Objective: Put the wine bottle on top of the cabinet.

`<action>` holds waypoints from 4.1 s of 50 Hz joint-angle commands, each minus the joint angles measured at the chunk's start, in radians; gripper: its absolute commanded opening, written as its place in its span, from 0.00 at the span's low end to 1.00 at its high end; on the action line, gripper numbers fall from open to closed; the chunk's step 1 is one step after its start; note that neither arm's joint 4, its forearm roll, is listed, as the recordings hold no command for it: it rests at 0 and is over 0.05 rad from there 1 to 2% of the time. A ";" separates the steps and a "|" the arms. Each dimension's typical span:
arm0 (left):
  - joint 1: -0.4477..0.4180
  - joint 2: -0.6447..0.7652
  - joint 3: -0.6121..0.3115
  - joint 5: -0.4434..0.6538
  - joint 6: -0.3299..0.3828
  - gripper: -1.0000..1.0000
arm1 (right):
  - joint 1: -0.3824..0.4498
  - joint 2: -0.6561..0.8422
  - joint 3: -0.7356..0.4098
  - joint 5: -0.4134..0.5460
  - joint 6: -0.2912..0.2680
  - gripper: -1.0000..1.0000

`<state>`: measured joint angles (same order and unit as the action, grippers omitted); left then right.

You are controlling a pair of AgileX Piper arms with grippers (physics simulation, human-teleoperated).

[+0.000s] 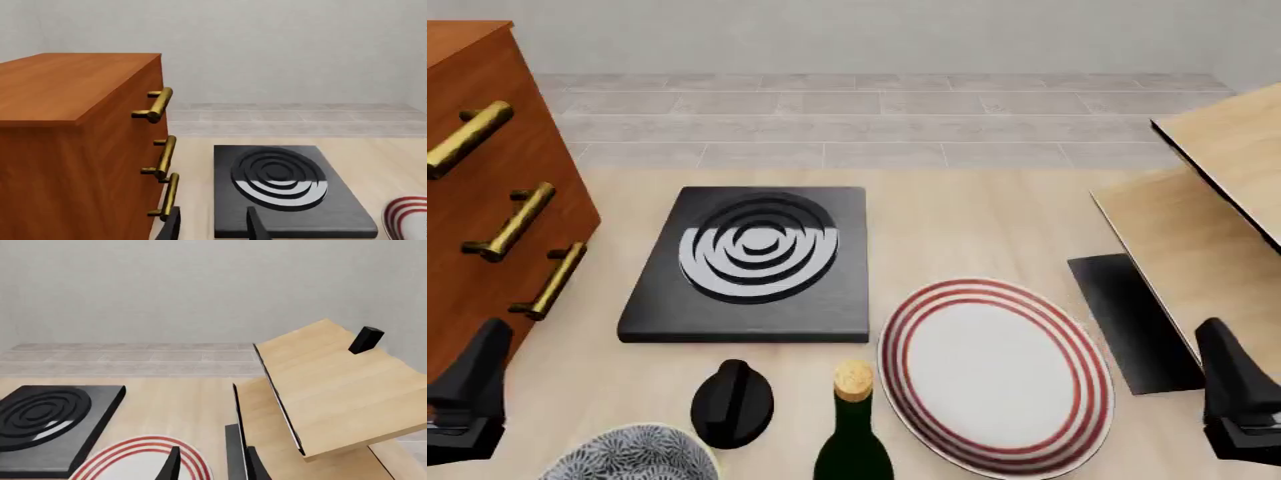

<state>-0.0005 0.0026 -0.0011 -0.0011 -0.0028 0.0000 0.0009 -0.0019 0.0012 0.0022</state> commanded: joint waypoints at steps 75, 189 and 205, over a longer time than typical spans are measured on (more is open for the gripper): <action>-0.864 0.351 -0.195 -0.192 -0.085 1.00 | 0.000 0.006 -0.008 0.003 0.006 1.00; -1.158 1.662 -0.213 -1.183 -0.010 1.00 | 0.001 0.017 -0.007 -0.009 0.006 1.00; -1.158 1.709 -0.240 -1.196 -0.010 1.00 | 0.001 0.017 -0.007 -0.009 0.006 1.00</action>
<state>-1.1597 1.6767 -0.2262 -1.1835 -0.0122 0.0007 0.0175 -0.0086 -0.0080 0.0085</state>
